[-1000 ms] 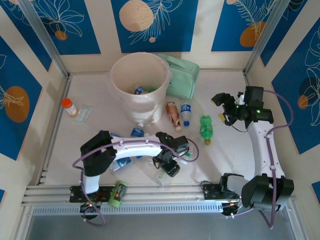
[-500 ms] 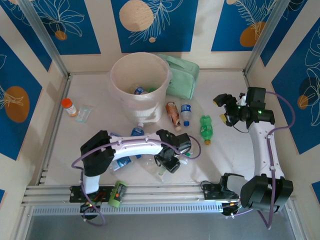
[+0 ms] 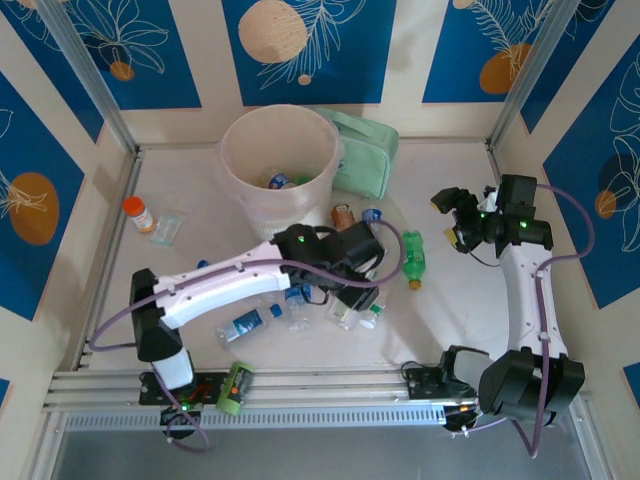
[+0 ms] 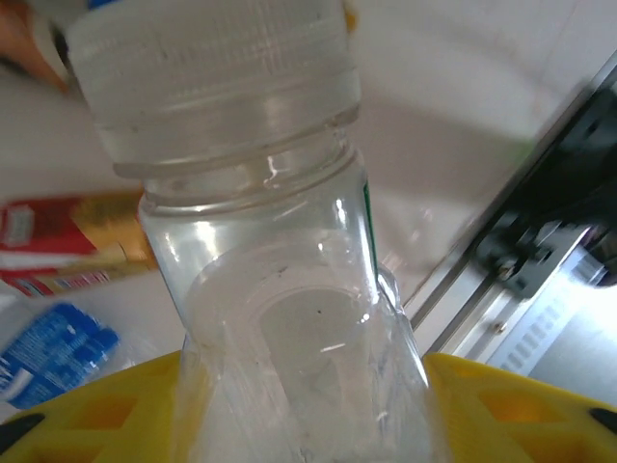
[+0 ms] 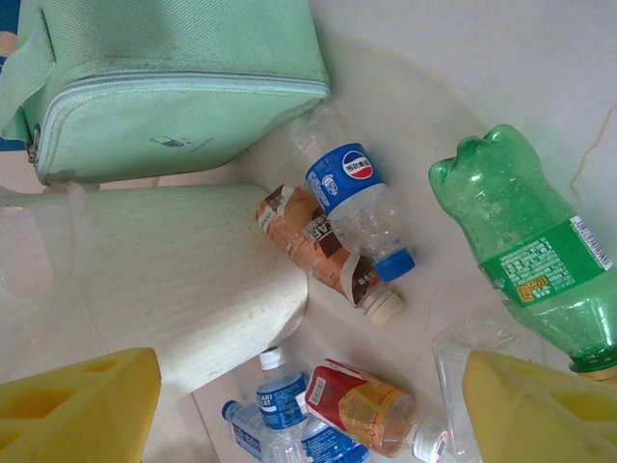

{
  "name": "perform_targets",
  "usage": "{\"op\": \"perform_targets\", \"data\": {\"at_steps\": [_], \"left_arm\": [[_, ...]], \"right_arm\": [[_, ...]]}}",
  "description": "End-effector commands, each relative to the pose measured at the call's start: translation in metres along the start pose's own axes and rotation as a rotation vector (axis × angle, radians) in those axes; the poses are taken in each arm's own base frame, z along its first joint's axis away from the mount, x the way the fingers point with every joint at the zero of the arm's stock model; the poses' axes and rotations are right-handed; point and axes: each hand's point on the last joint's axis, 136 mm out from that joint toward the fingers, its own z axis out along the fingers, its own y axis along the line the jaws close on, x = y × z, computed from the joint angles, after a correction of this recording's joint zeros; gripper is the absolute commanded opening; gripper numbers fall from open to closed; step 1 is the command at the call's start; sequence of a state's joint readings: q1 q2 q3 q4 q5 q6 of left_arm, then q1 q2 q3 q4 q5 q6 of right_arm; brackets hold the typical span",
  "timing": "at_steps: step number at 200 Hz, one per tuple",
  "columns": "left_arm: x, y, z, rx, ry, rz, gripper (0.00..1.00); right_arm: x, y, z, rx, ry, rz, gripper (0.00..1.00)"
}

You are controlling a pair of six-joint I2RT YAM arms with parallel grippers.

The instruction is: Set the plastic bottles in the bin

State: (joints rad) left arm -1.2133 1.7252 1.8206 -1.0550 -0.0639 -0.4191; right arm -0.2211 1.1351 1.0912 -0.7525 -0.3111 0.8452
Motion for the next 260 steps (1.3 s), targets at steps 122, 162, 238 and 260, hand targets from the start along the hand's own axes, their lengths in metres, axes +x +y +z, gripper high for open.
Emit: {"op": "perform_targets", "data": {"at_steps": [122,162,238,260], "left_arm": [[-0.168,0.203,-0.179,-0.309,-0.677,-0.375,0.54],[-0.174,0.267,-0.178,-0.322,-0.711,-0.519,0.53],[-0.145,0.339,-0.144,-0.401,-0.583,-0.597,0.51],[-0.136,0.346,-0.131,-0.429,-0.533,-0.589,0.51]], "right_arm": [[0.024,-0.005,0.004,-0.005,0.067,-0.024,0.82],[0.03,-0.007,0.009,0.001,0.084,-0.024,0.81],[0.036,-0.013,0.016,0.023,0.103,-0.026,0.81],[0.038,-0.016,0.019,0.029,0.108,-0.025,0.81]]}}
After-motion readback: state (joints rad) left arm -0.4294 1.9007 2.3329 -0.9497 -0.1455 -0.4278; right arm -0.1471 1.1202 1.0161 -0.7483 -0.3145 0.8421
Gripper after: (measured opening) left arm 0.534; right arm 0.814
